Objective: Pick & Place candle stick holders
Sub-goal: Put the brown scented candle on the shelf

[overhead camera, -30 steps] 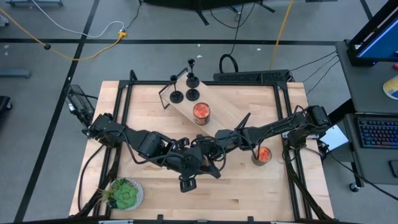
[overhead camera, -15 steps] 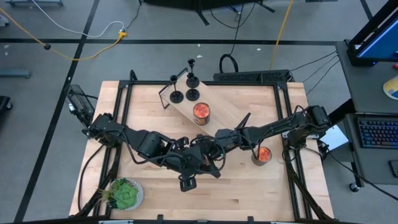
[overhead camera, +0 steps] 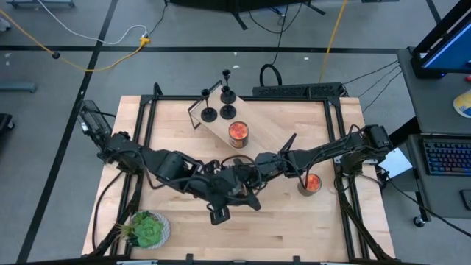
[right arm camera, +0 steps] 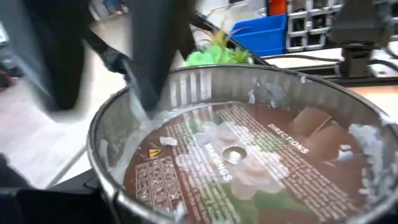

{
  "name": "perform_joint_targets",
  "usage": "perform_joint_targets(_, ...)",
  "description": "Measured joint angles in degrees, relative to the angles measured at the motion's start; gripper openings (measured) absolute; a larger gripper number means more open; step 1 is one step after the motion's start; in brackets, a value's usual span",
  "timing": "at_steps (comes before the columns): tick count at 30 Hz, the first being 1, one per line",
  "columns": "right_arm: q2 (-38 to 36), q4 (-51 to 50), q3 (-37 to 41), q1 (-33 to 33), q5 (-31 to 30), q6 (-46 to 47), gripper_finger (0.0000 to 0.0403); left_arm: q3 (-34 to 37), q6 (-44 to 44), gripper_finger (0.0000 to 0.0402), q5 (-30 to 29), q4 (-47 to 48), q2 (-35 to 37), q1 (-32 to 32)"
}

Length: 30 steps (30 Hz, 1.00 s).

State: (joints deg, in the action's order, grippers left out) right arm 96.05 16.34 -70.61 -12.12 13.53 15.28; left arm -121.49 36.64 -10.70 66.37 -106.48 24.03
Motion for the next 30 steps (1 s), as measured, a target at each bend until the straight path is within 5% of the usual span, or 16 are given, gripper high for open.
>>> perform_joint_targets(14, -1.7, -3.2, 0.0, 0.1, -2.8, -1.1, 0.0344, 0.0, 2.4, 0.0145, -8.7, 0.9, 8.0, 2.1)
perform_joint_targets(20, -8.0, -11.7, -0.1, 0.2, -11.6, -6.3, 0.0343, 0.0, 6.0, 0.0145, -18.3, 6.5, 7.9, 5.1)
perform_joint_targets(30, -19.6, -28.9, -0.1, 4.7, -30.8, -13.7, 0.0343, 7.1, 12.1, 0.0145, -22.4, 6.0, 7.3, 4.7)
